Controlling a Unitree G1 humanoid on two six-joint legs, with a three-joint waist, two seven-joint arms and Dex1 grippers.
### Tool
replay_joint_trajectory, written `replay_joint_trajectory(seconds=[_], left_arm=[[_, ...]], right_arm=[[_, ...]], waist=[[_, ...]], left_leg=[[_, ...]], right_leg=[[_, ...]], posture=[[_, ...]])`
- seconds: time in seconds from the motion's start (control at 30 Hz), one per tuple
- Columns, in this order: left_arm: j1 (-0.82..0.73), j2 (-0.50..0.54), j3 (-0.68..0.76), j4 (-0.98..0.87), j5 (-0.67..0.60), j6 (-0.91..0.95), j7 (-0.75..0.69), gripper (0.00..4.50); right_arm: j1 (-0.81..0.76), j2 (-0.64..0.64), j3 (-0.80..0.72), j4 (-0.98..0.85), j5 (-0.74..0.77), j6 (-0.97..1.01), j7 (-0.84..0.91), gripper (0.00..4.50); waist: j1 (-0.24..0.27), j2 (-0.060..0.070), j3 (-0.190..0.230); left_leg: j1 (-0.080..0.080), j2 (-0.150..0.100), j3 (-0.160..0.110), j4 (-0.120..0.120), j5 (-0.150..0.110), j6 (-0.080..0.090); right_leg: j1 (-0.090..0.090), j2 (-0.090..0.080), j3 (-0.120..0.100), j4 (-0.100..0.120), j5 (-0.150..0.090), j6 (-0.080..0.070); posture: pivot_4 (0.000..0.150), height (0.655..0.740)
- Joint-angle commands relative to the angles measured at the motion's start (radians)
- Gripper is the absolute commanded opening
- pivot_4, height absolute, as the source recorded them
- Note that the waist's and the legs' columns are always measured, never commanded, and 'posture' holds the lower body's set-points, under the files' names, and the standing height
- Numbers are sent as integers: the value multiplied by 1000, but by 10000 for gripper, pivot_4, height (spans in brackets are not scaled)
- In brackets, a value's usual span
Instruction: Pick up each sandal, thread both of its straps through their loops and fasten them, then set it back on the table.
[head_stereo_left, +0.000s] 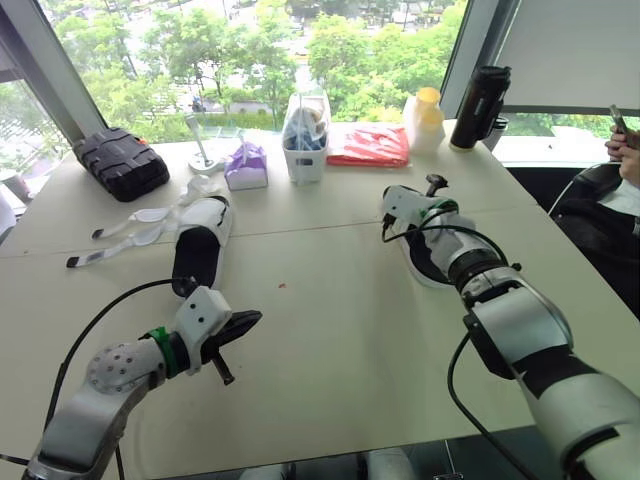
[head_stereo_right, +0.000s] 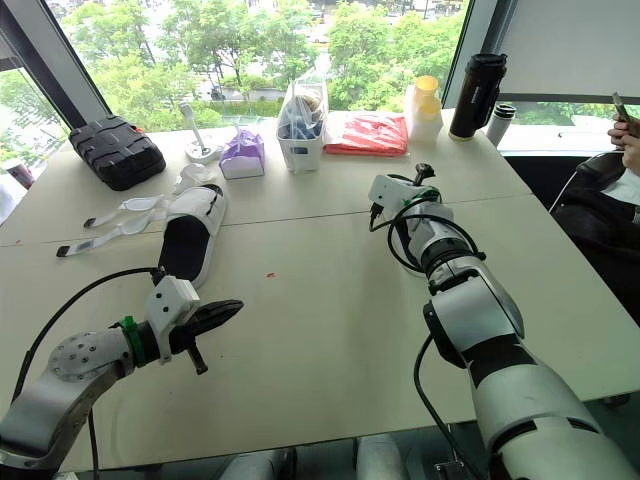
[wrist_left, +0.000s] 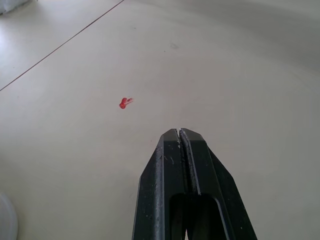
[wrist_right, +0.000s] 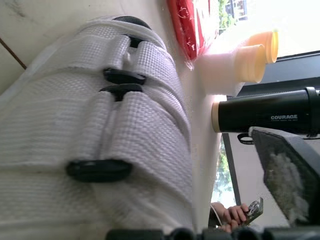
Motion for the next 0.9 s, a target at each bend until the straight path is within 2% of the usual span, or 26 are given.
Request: replay_joint_trajectory(seconds=[0.03, 0.2, 0.27, 0.43, 0.5, 0.6, 0.63, 0.73, 0.87, 0.9], left_arm=[[-24, 24, 7, -26, 28, -4, 7, 0], [-43, 35, 21, -11, 63, -17, 23, 0], [-62, 47, 34, 12, 104, -34, 45, 0], [-150, 80, 53, 102, 230, -88, 126, 0], [-177, 105, 42, 145, 290, -121, 142, 0], [-236, 145, 15, 245, 408, -176, 197, 0], [-263, 149, 9, 284, 441, -185, 224, 5394], [-346, 157, -24, 395, 540, -223, 288, 17671], [-455, 140, -70, 539, 624, -284, 346, 38649], [-507, 131, -95, 604, 659, -307, 374, 42379]], right_arm=[[85, -75, -15, -185, 58, -3, 164, 44581], [329, -178, -84, -662, 181, 151, 458, 44581], [433, -212, -139, -896, 272, 235, 585, 44581], [611, -240, -306, -1374, 679, 432, 903, 44581], [651, -259, -328, -1503, 802, 527, 986, 44581], [642, -258, -321, -1555, 862, 607, 972, 44581], [631, -249, -314, -1556, 869, 621, 952, 45000], [609, -228, -295, -1558, 890, 639, 913, 45000], [600, -216, -275, -1555, 910, 641, 885, 45000], [598, -213, -264, -1548, 908, 635, 879, 45000]], waist=[[3, 0, 0], [8, -1, -1], [8, -1, -1], [3, -1, -1], [5, -1, -1], [9, -1, -1], [11, -1, -1], [22, -1, -1], [37, -1, -1], [40, -1, -1]], left_leg=[[0, 0, 0, 0, 0, 0], [0, 0, -1, 1, 0, 0], [1, 0, 0, 2, -1, 2], [2, 4, -1, 3, -3, 6], [1, 5, -1, 5, -4, 6], [1, 5, -2, 7, -4, 6], [1, 5, -3, 9, -4, 6], [0, 5, -3, 13, -4, 6], [-1, 4, -3, 14, -4, 6], [-2, 4, -3, 14, -4, 6]], right_leg=[[0, 0, 0, 0, 0, 0], [2, 0, -1, -1, 0, 0], [2, 0, -1, 0, 0, 0], [3, 5, -2, 0, 2, -2], [3, 7, -2, 0, 2, -2], [3, 7, -2, 2, 2, -3], [4, 7, -3, 2, 2, -3], [6, 6, -4, 2, 3, -3], [5, 6, -4, 2, 3, -3], [5, 6, -4, 2, 3, -3]], posture=[[1500, 7400], [1500, 7400], [1500, 7400], [1500, 7400], [1500, 7400], [1500, 7400], [1500, 7400], [1500, 7400], [1500, 7400], [1500, 7400]])
